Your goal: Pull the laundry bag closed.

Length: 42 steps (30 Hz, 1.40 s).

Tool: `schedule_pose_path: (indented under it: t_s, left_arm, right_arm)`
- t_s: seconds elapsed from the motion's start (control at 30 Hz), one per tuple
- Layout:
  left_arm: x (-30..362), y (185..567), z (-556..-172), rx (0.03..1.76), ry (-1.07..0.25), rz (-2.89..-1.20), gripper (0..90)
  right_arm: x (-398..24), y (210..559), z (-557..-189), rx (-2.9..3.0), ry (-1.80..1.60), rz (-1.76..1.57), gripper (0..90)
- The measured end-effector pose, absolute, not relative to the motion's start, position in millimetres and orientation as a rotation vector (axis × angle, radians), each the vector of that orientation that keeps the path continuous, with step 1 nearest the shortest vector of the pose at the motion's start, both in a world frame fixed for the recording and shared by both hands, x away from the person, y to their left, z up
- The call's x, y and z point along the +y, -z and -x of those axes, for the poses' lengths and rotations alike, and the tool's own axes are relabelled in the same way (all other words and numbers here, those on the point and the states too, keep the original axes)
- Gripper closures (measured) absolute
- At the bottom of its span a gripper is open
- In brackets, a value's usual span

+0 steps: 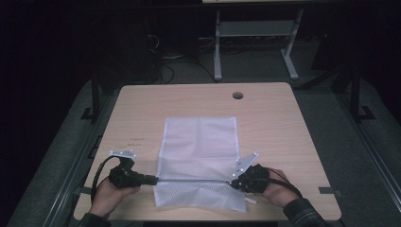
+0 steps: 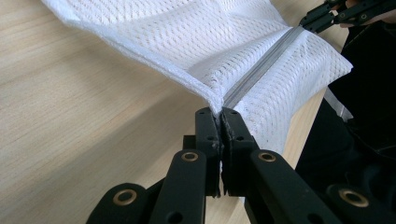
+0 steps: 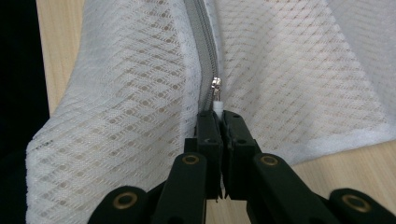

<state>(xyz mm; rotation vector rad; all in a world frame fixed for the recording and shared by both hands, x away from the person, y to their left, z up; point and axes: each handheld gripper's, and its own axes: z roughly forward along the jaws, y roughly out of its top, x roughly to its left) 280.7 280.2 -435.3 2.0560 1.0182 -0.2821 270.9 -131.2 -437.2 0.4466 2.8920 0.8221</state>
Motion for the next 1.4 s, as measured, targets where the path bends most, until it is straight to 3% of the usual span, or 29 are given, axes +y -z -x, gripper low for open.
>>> schedule_pose_path:
  t_s: [1.1, 1.23, 1.27, 1.3, 1.33, 1.4]
  left_arm:
    - [276, 439, -282, 1.004, 0.246, -2.058, 84.4]
    - [277, 440, -282, 0.996, 0.209, -2.067, 71.8]
    - [277, 439, -282, 0.993, 0.199, -2.068, 68.5]
    - [277, 439, -282, 0.989, 0.185, -2.076, 59.3]
    - [276, 439, -282, 0.987, 0.168, -2.083, 59.3]
    - [276, 438, -282, 0.974, 0.134, -2.092, 49.2]
  right_arm:
    - [-155, 437, -277, 2.835, -0.826, -0.528, 86.4]
    - [-157, 437, -278, 2.818, -0.859, -0.555, 83.6]
    - [-158, 437, -278, 2.807, -0.879, -0.566, 79.3]
    - [-161, 436, -278, 2.782, -0.920, -0.588, 70.6]
    - [-161, 436, -278, 2.782, -0.920, -0.588, 70.6]
    - [-163, 434, -279, 2.764, -0.959, -0.616, 65.4]
